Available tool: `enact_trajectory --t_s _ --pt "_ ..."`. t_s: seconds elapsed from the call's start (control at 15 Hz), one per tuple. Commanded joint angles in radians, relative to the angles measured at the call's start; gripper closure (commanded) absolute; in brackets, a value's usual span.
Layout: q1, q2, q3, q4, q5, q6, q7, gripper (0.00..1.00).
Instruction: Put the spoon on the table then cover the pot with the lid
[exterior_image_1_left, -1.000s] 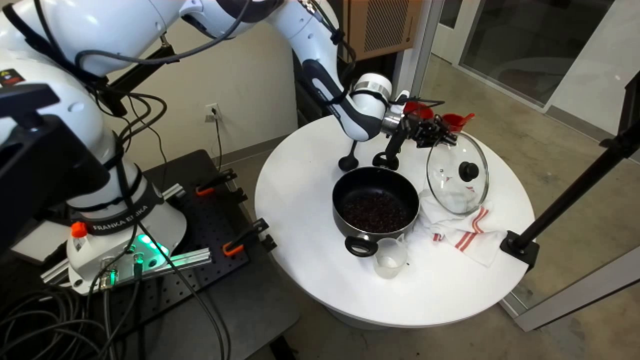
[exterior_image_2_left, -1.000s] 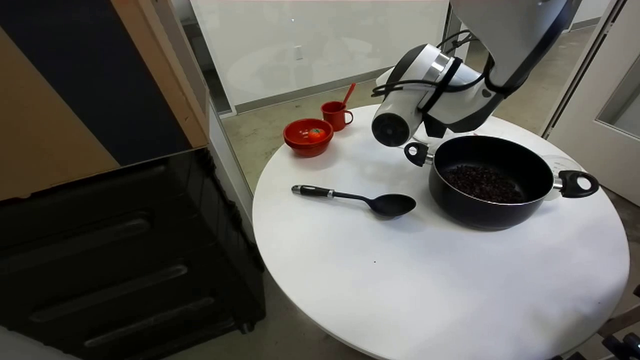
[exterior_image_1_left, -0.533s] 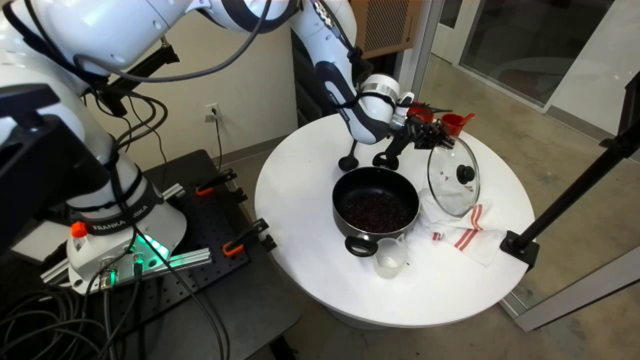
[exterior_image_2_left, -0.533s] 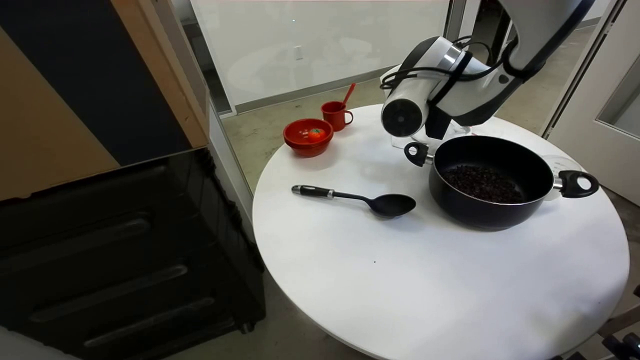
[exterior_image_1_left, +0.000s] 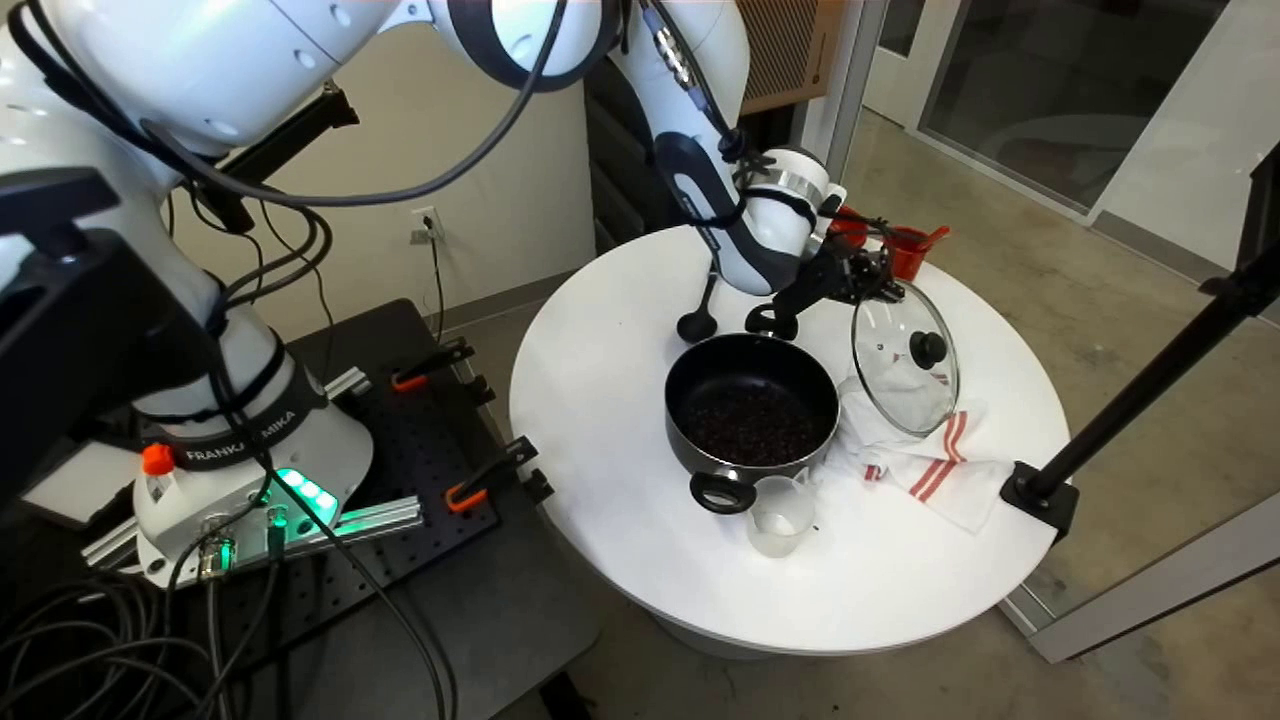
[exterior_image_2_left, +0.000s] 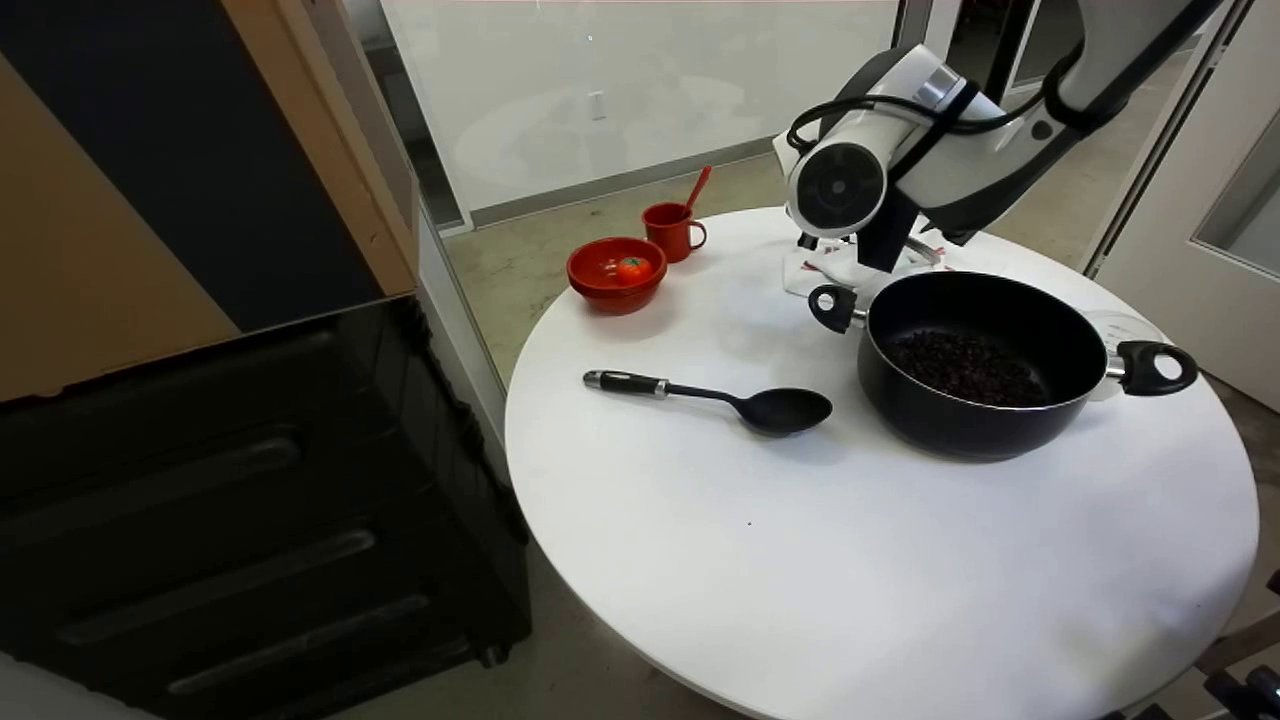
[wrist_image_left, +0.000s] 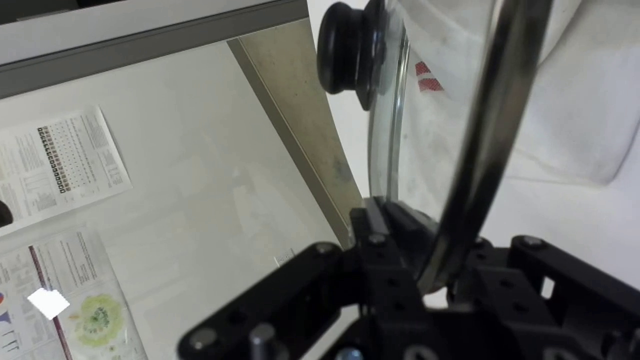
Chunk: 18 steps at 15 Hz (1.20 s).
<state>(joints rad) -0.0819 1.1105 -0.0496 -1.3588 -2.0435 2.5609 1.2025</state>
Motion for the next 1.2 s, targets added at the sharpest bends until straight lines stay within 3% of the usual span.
enact_trajectory --t_s 0.0,0.13,0.2,0.27,0.4,0.93,1.13 --pt "-0.061 0.029 0.050 0.015 0.031 0.065 -0.061 0.97" --pt "-0.072 0.028 0.064 0.019 0.049 0.070 -0.093 0.97" --pt "-0.078 0.028 0.069 0.020 0.062 0.072 -0.109 0.87" --pt "-0.082 0.029 0.073 0.021 0.073 0.079 -0.117 0.62" --pt "-0.092 0.033 0.079 0.021 0.097 0.105 -0.134 0.61" --pt "-0.137 0.063 0.095 0.009 0.211 0.253 -0.161 0.02" --pt "-0.147 0.060 0.101 0.002 0.242 0.280 -0.168 0.00"
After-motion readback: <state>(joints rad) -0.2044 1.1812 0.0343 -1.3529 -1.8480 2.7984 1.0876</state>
